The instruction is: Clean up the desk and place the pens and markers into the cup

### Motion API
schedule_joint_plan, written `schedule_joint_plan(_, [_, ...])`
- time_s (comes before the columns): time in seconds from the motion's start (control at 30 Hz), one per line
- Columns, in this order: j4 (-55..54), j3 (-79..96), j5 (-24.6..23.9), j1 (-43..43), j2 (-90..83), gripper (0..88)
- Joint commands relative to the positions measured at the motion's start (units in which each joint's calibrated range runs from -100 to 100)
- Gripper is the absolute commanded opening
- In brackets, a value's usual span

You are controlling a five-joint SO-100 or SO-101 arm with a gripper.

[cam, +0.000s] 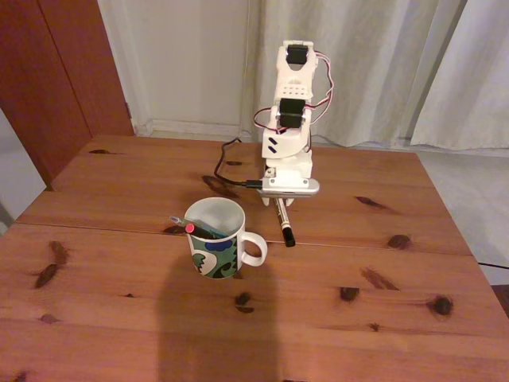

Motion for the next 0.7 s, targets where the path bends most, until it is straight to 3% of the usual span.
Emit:
schedule_joint_plan(0.0, [-1.02, 0.81, 1.45, 0.31, -0.88, 17.9])
schedule_joint_plan(0.43, [-1.28, 5.77, 1.56, -0.41, -0.39, 17.4])
schedule_joint_plan(0.67, [-10.22, 12.08, 1.56, -0.49, -0.47, 17.4])
